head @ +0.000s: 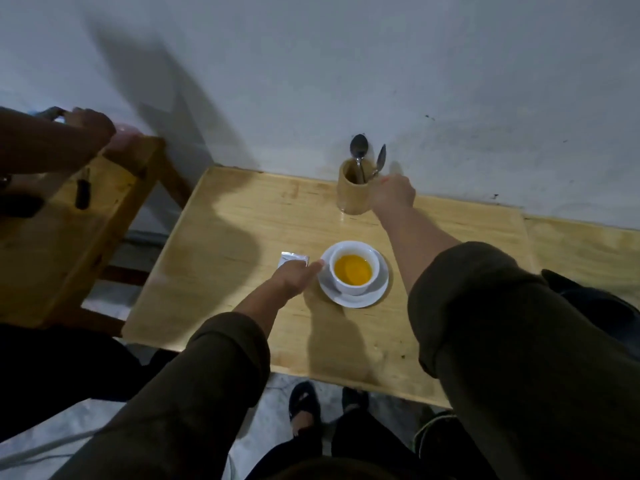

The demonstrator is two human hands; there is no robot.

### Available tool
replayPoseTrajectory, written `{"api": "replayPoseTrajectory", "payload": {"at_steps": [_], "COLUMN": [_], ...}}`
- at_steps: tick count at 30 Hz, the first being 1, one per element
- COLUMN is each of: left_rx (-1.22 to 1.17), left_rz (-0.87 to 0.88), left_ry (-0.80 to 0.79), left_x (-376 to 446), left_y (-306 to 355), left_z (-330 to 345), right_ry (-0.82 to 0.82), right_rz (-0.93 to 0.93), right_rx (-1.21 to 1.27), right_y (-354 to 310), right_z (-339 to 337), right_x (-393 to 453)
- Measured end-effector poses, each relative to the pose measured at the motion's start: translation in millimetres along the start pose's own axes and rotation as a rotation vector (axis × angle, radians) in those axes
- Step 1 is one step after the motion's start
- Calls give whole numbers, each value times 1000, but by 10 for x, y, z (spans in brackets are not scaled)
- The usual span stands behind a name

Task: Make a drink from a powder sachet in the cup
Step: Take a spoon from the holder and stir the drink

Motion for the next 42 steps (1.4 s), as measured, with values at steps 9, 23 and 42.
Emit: {"api": "replayPoseTrajectory", "payload": {"at_steps": [9,23,42], "left_rx": [18,23,354], "left_rz": [-74,-104,26], "left_ry": [31,-19,-77], "left_x": [52,96,75], "left_y": [-81,-23,183], "left_z": [13,25,31], "right_ry": [5,230,-41], "right_rz": [184,127,-179], "right_rx": [133,283,-449], "right_y": [24,0,114], "right_z": [145,-113,138], "right_x": [565,736,-385]}}
Point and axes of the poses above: each hand's wrist, its own x-axis towards the middle knuckle, its own z-axis out of the palm, y = z × x, the point moved 7 cm from there along x, towards the middle knuckle, and after that the axes turned 8 degrees about -x, right-handed, at the moved point
